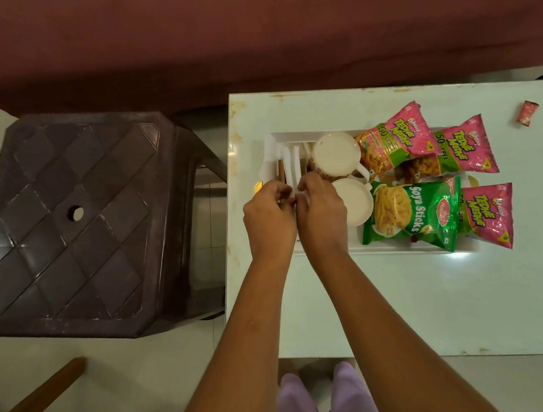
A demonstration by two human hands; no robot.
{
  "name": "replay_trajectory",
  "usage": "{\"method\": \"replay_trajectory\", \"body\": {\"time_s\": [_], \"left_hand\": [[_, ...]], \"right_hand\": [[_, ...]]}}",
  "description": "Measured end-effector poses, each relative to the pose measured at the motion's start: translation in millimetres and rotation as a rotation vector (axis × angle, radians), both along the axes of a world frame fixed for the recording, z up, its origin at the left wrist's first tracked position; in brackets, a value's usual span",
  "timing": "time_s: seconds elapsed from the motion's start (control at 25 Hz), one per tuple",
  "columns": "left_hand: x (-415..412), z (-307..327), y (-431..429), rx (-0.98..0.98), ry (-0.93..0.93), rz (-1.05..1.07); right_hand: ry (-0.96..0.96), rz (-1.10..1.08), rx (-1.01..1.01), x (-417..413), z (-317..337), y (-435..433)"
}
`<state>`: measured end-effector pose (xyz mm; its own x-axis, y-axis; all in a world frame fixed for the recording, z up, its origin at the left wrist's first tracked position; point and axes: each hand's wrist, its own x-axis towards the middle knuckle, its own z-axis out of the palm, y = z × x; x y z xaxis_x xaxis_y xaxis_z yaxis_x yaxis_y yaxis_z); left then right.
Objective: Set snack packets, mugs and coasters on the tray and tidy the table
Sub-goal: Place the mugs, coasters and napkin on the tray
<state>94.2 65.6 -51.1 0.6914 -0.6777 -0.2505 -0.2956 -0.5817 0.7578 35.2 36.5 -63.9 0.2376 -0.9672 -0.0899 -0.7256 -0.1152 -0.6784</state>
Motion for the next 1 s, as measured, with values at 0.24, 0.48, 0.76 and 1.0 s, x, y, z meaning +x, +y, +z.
{"method": "replay_trajectory", "body": {"time_s": [0.24, 0.48, 0.76, 1.0], "left_hand": [[0, -9, -7, -0.039, -0.049, 0.003], [-4, -18, 3, -0.08, -0.069, 0.03], [-2, -34, 7, -0.017, -0.005, 0.198], [11, -56, -10, 0.153, 0.058, 0.238]], "right_hand": [[0.003, 0.004, -0.003, 4, -4, -4], [0.045, 0.091, -0.055, -3, -10, 6], [-0.218, -0.162, -0.255, -38, 14, -9], [-0.159, -0.702, -0.253, -147, 20, -85]]}}
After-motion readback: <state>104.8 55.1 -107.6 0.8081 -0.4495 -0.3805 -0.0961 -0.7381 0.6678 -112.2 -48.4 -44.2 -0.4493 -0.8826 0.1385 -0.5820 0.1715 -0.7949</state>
